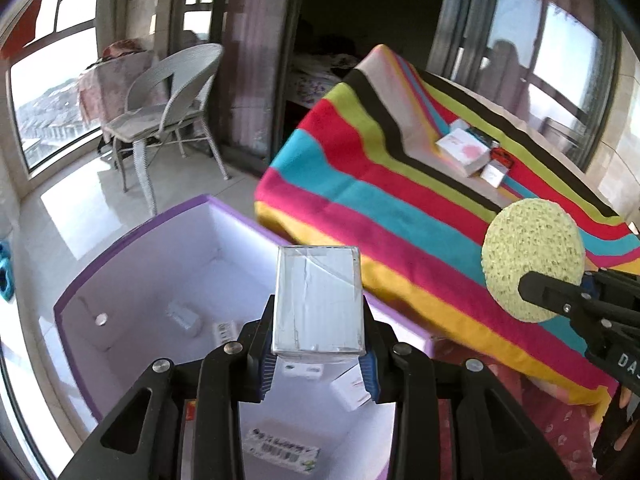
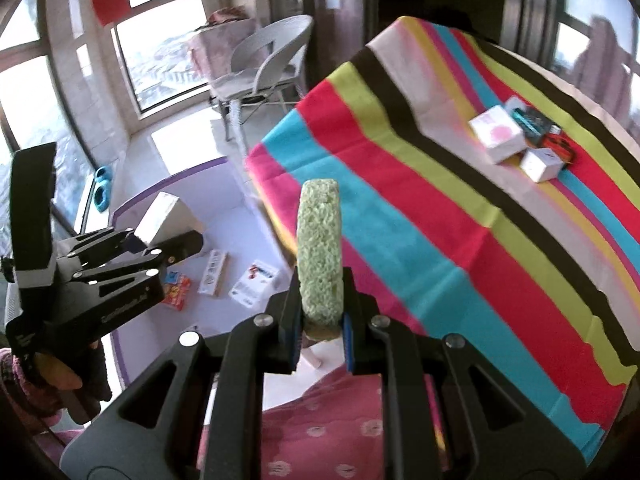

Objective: Organize objects
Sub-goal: 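Carry the white box and green sponge over the purple-rimmed bin, then open both tools to drop the white box and sponge into the bin, then grasp the white pink-printed box with the left tool while the right grasps the white S box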

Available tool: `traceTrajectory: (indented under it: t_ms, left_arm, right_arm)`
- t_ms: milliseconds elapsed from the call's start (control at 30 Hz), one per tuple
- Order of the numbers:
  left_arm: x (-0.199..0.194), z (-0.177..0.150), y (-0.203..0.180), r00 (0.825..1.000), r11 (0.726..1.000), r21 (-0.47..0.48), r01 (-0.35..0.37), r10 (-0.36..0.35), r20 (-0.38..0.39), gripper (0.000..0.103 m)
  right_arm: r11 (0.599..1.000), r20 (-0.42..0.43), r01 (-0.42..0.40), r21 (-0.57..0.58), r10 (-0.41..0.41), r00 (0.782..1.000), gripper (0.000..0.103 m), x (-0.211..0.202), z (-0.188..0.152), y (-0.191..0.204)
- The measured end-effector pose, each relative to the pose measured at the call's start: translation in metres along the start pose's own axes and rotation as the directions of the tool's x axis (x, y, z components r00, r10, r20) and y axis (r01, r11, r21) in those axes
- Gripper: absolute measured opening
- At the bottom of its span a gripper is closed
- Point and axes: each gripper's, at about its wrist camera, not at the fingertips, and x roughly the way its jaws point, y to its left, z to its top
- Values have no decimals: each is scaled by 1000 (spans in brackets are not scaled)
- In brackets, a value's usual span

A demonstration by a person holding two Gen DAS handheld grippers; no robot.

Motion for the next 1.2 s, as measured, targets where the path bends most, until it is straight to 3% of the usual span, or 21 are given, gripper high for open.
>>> traceTrajectory:
  t_ms: [333, 733, 767, 800, 833, 867, 933, 1033, 1200]
  left_arm:
    - [-2, -9, 43, 996, 995, -53, -84, 83, -16, 36]
    - [16, -7, 74, 973, 968, -107, -225, 217, -82, 37]
    - [17, -7, 76, 970, 965, -119, -236, 226, -89, 43]
    - [20, -4, 77, 968, 961, -135, -243, 230, -100, 49]
    - [23, -1, 77, 967, 957, -151, -247, 232, -107, 62]
    - [24, 1, 76, 967, 955, -160, -248, 234, -106, 71]
    - [27, 8, 69, 968, 954, -170, -248, 236, -88, 78]
    - [35, 22, 45, 978, 968, -145, -204, 197, -63, 82]
    - [64, 48, -14, 995, 996, -46, -80, 77, -60, 83]
  right_arm:
    - [985, -45, -122, -120, 118, 992, 19, 15, -1, 48]
    - [936, -115, -300, -185, 283, 952, 22, 40, -12, 69]
    - [937, -119, -298, -180, 280, 953, 25, 42, -12, 67]
    - [940, -116, -294, -174, 277, 954, 35, 43, -13, 64]
    - [943, -111, -293, -160, 277, 954, 46, 44, -12, 59]
    - [947, -99, -291, -133, 279, 955, 49, 45, -11, 48]
    - [955, -80, -283, -84, 277, 958, 54, 46, -7, 31]
    - [968, -41, -252, 2, 251, 967, 58, 45, -3, -5]
    - [980, -13, -111, 166, 115, 993, 62, 50, 1, -83]
